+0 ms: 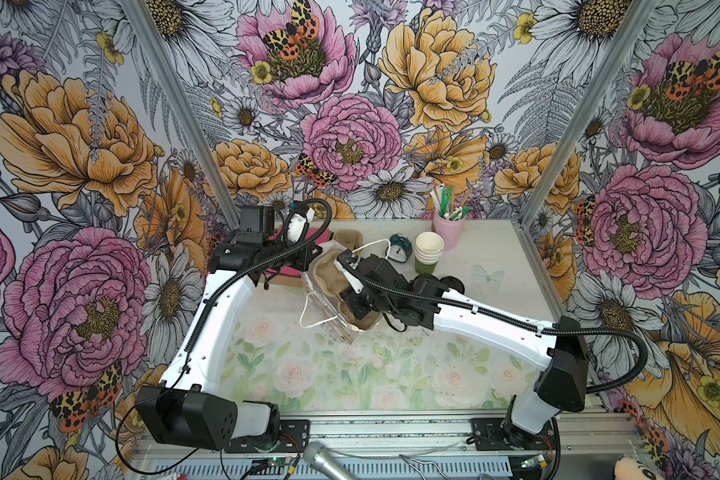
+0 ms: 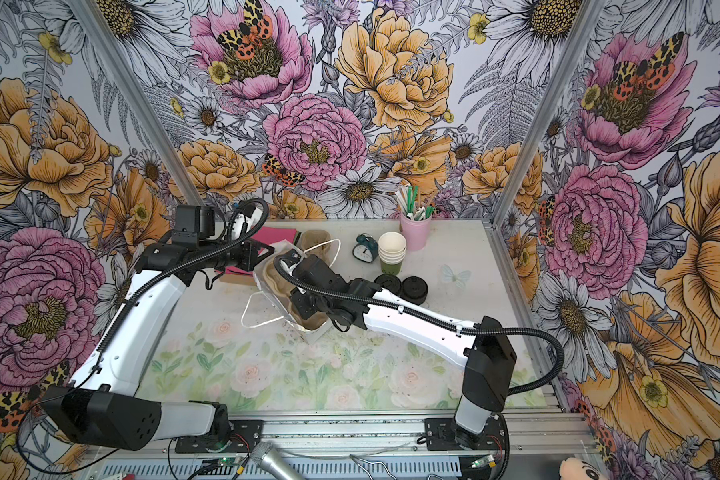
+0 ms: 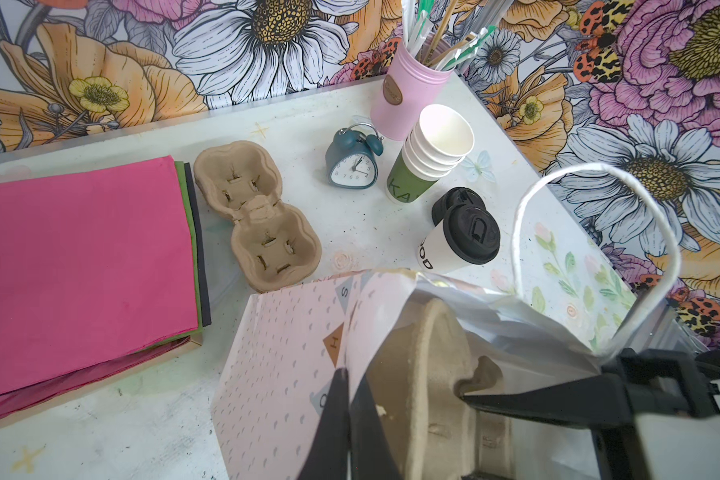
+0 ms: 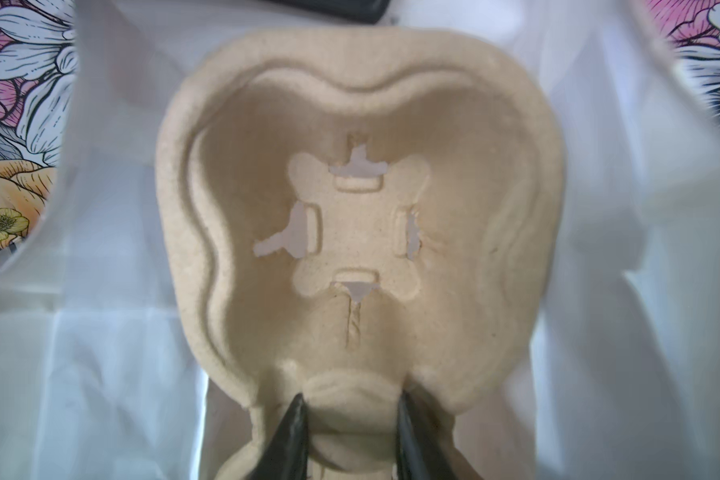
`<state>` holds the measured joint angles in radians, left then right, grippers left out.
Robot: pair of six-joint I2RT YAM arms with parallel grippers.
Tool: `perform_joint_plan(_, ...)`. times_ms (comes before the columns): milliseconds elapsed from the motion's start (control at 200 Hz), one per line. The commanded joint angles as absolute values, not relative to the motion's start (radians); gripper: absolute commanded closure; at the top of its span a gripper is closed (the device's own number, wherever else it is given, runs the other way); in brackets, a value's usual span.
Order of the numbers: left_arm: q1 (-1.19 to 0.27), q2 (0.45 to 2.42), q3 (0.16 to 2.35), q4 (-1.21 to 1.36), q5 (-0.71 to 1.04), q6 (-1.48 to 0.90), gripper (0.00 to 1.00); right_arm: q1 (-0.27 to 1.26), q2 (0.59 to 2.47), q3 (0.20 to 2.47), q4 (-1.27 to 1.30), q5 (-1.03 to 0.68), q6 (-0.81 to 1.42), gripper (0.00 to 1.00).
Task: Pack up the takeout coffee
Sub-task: 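Lower the carrier into the bag with right gripper while left gripper holds rim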
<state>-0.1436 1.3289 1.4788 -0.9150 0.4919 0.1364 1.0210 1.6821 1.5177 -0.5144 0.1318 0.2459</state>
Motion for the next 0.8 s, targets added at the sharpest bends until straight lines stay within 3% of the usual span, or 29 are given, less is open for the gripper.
perform_joint_plan(0, -0.165, 1.29, 1.495, -0.882, 0.451, 0.13, 1.0, 1.028, 1.664, 1.508, -0.533, 0.153, 0.27, 0.74)
perform_joint_plan(795, -0.213, 1.273, 1.459, -0.853, 0.447, 0.137, 1.0, 1.044, 1.815, 1.625, -0.594, 0.213, 0.281, 0.74)
